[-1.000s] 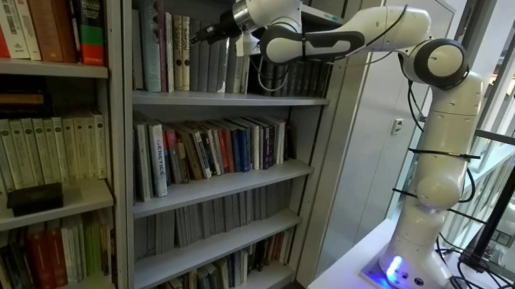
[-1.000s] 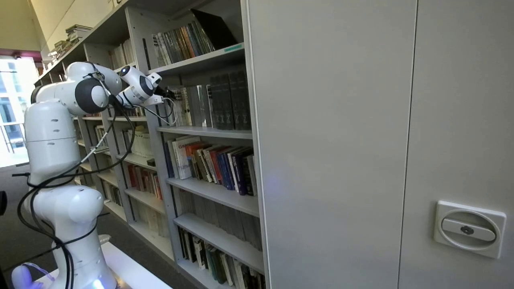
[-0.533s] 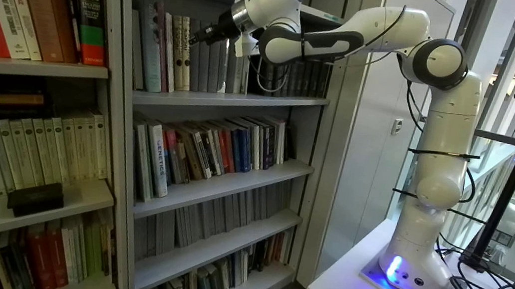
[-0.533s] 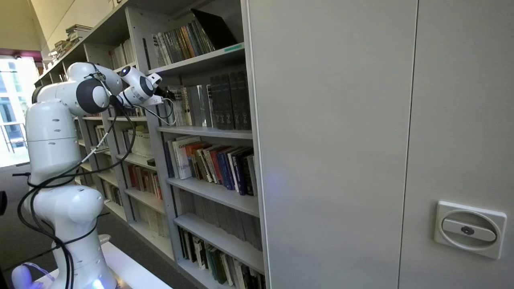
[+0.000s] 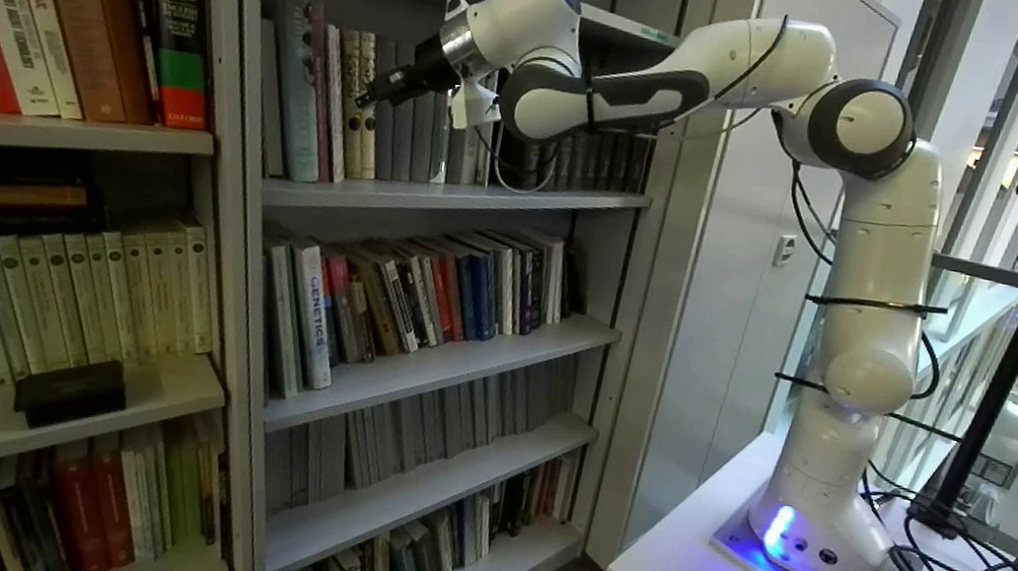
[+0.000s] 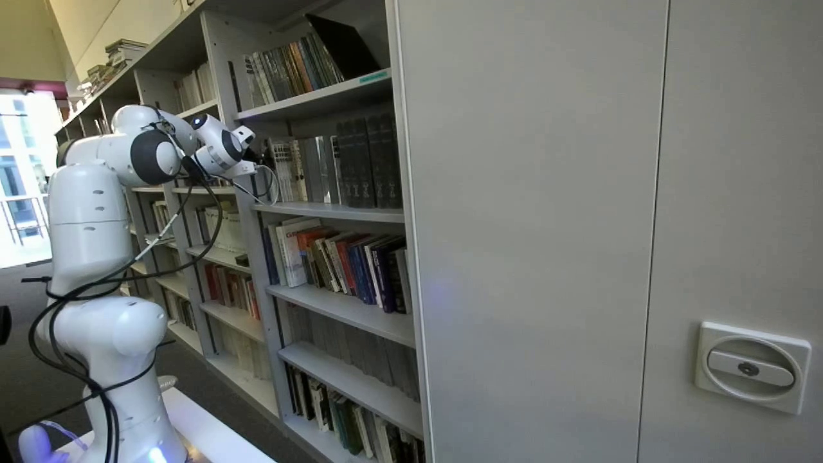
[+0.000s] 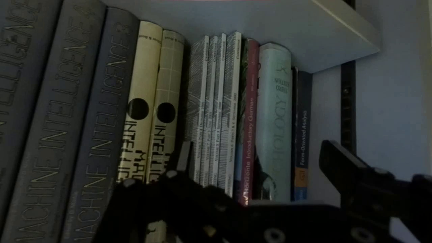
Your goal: Pick up two small books from the compartment of the book shelf and move them to the right.
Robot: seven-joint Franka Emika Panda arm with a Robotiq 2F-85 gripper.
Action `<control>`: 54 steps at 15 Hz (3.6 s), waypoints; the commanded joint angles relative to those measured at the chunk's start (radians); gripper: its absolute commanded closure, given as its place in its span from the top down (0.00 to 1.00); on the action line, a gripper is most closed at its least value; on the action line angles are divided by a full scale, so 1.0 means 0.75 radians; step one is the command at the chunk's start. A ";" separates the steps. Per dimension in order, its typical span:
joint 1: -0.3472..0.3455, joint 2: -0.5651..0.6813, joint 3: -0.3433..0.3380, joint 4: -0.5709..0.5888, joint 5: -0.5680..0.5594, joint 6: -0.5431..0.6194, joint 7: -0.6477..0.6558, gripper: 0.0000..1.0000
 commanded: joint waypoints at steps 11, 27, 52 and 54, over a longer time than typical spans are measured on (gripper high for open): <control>0.118 0.157 -0.061 0.271 -0.464 -0.143 0.407 1.00; 0.235 0.356 -0.135 0.590 -0.798 -0.401 0.786 1.00; 0.261 0.386 -0.150 0.642 -0.820 -0.480 0.805 0.00; 0.261 0.387 -0.151 0.642 -0.819 -0.480 0.805 0.00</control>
